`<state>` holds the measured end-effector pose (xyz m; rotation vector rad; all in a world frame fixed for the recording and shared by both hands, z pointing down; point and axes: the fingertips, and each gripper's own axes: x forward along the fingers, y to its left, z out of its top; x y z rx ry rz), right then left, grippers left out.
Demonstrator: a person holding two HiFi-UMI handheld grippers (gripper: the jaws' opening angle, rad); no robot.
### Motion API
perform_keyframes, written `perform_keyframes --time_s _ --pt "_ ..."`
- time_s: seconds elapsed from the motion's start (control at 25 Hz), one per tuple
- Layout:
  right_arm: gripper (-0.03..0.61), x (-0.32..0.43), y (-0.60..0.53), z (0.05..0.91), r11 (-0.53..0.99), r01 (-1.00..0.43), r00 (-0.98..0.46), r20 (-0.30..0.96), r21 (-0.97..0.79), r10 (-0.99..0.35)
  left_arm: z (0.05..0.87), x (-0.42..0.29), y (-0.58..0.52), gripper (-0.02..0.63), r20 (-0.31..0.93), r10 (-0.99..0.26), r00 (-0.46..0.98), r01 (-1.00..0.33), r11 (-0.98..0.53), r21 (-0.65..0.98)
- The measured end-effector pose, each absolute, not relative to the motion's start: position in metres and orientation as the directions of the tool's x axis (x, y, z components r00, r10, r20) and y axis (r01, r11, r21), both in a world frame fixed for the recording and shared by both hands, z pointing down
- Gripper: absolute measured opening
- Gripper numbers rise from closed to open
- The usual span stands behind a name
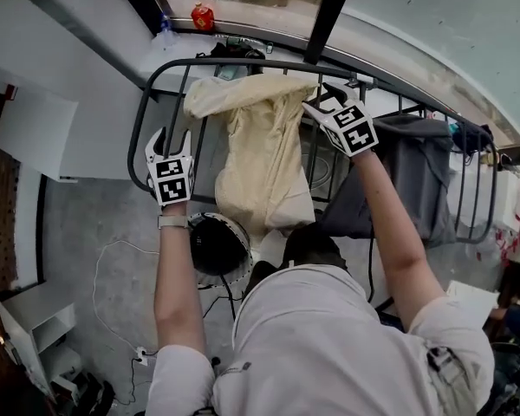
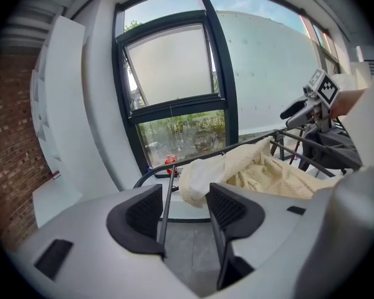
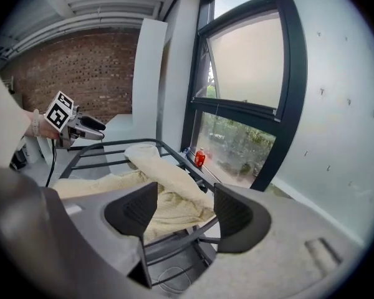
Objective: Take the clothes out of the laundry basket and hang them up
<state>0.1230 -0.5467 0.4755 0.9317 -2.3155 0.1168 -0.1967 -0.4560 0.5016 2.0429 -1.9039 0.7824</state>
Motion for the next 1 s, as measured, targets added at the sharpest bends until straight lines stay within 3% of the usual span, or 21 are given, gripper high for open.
perform_keyframes --time_s 0.4,0.72,1.0 --pt "0.238 0.063 -0.432 0.42 0.821 -0.564 -0.745 0.376 0.088 -0.551 0.443 -0.191 -0.341 0.219 0.372 -0.928 0.016 -0.995 -0.053 -0.088" --pt "0.129 0.019 -0.325 0.373 0.884 -0.464 -0.86 0.212 0.055 -0.464 0.398 -0.198 -0.222 0.143 0.238 -0.969 -0.061 -0.998 0.053 -0.04" --pt "0.102 -0.023 -0.227 0.344 0.949 -0.316 -0.942 0.113 0.012 -0.315 0.378 -0.196 -0.115 0.094 0.172 -0.976 -0.137 -0.99 0.131 -0.046"
